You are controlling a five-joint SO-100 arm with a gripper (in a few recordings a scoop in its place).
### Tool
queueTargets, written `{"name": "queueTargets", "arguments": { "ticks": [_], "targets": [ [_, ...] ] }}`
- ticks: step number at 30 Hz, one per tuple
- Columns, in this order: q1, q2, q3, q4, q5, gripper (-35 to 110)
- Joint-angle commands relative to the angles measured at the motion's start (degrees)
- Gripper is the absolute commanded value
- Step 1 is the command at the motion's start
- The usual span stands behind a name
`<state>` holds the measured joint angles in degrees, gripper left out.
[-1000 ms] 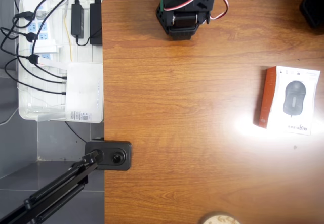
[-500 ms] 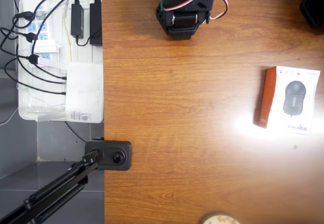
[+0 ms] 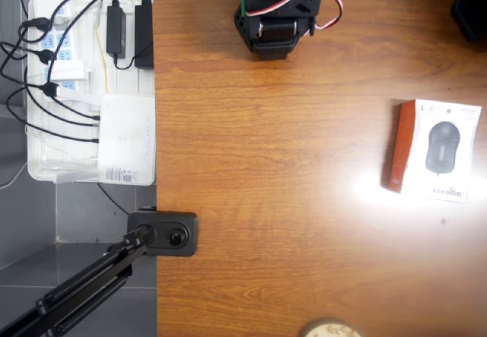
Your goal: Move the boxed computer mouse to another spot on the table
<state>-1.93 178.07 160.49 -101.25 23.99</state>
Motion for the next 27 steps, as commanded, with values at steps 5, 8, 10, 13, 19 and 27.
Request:
{"name": "queueTargets", "arguments": {
  "ticks": [5,8,10,13,19,27],
  "targets": [
    [0.3,0.1,0.0,-0.1,0.3,0],
    [0.3,0.1,0.0,-0.1,0.3,0],
    [0.3,0.1,0.0,-0.1,0.3,0],
    [0.3,0.1,0.0,-0.1,0.3,0],
    [0.3,0.1,0.0,-0.1,0.0,0],
    [0.3,0.1,0.0,-0.1,-6.2,32]
  ]
}}
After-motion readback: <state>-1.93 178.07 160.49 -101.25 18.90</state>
